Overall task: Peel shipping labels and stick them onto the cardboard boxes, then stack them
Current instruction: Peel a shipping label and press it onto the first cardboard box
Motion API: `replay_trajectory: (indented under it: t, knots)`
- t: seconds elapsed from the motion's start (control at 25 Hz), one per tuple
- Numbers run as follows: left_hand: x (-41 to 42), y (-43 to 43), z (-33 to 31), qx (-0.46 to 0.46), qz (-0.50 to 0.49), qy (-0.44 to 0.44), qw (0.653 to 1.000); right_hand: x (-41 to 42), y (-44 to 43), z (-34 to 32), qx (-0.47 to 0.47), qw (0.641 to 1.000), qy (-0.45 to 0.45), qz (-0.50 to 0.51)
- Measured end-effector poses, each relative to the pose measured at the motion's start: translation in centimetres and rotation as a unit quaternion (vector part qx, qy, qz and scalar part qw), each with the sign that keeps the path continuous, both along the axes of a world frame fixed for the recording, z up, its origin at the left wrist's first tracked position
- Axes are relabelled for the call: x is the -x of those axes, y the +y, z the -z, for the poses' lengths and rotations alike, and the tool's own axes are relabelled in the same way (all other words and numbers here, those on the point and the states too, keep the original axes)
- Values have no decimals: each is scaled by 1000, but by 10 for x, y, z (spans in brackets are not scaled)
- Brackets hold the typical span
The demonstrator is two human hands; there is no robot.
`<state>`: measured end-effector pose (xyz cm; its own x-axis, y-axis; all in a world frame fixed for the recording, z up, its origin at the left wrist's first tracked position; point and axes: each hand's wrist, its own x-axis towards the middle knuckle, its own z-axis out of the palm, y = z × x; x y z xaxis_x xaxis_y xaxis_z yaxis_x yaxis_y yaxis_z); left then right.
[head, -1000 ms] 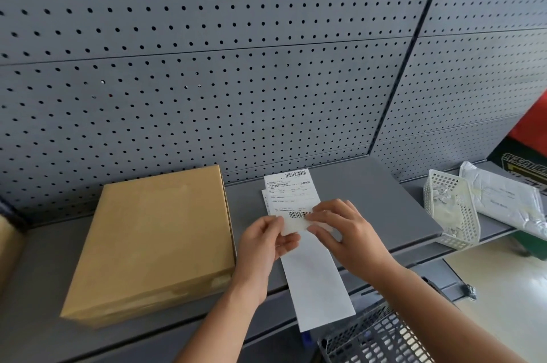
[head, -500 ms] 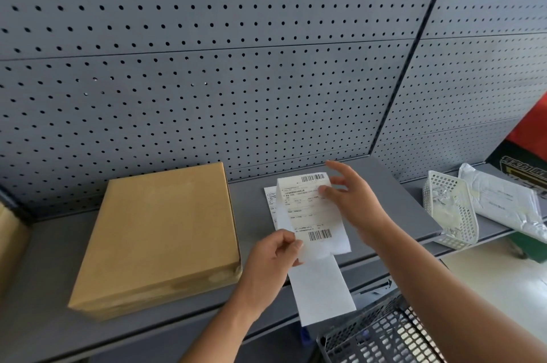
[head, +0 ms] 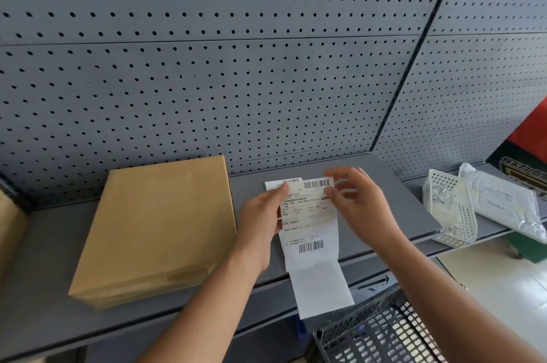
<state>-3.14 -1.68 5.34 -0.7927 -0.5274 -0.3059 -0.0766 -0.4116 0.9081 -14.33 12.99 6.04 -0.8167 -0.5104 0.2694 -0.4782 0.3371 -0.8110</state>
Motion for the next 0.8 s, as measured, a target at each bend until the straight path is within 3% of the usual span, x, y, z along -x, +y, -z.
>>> replay_trajectory:
  t: [0.12, 0.2, 0.48, 0.8]
  knots:
    - [0, -1, 0, 17, 13, -8, 1000, -2, -4, -1, -88, 969, 229, 13]
    - [0, -2, 0, 26, 35, 1, 999, -5, -12, -3, -108, 951, 290, -29]
    - [-1, -6, -4, -38, 36, 52, 997, -4, -31, -9, -106, 959, 245, -98]
    - [2, -17, -5, -60, 8, -4, 998, -4, -37, -10, -106, 962, 225, -115]
